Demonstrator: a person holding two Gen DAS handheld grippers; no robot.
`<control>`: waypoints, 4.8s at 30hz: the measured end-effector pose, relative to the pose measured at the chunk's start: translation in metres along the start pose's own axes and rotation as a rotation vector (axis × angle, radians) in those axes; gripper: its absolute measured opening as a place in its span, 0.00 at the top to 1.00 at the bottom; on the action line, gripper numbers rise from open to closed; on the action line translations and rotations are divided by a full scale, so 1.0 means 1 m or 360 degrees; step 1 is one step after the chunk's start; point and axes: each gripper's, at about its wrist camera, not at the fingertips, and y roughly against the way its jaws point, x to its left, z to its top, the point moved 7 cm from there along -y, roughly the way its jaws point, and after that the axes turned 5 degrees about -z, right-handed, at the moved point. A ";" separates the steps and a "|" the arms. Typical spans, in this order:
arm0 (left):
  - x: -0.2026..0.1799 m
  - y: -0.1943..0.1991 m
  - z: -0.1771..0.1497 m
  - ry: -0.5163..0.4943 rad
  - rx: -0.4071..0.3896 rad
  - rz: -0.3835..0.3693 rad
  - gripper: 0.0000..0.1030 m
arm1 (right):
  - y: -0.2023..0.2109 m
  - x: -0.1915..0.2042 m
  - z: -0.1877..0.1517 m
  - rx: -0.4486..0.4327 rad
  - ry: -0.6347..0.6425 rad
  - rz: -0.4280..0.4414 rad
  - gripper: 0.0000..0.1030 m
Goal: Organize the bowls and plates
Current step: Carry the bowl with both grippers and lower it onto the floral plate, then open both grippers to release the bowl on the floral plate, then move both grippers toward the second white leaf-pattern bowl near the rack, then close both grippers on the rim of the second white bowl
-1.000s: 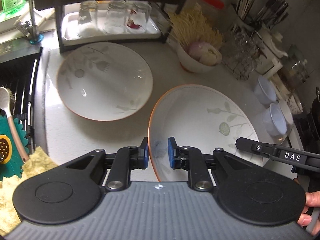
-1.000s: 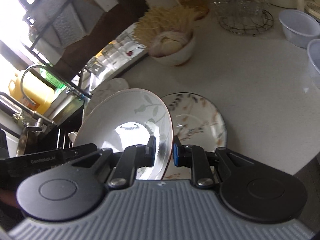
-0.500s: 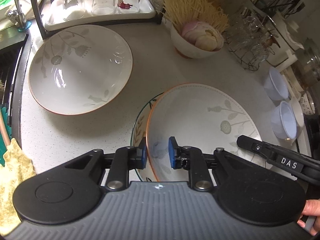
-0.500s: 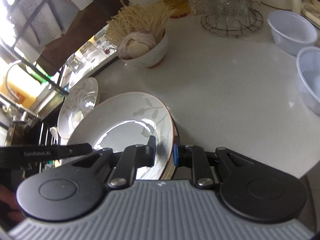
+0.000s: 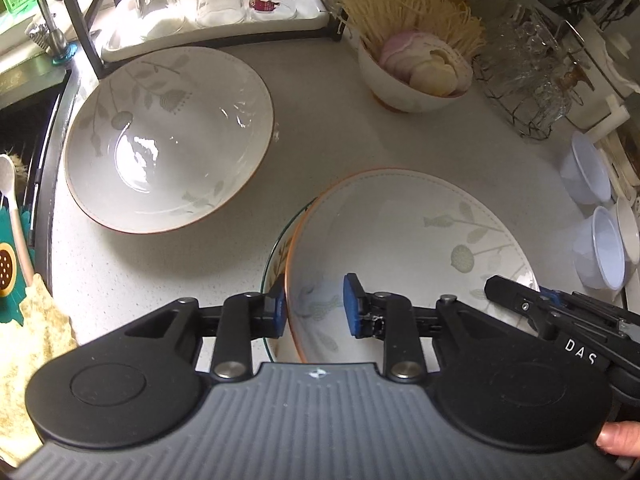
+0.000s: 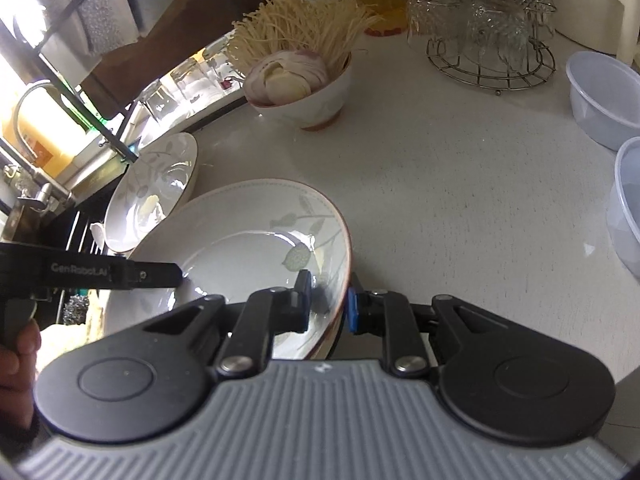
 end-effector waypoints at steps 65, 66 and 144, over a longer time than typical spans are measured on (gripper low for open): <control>-0.024 0.179 0.014 -0.0134 -0.0612 -0.0169 0.63 | 0.138 0.068 0.054 -0.0486 0.0127 0.0137 0.77; -0.024 0.182 0.012 -0.0130 -0.0622 -0.0170 0.62 | 0.140 0.071 0.053 -0.0483 0.0134 0.0140 0.77; 0.177 0.106 0.002 0.0389 -0.0371 0.0056 0.44 | -0.008 0.166 0.060 -0.0032 0.0407 0.0191 0.58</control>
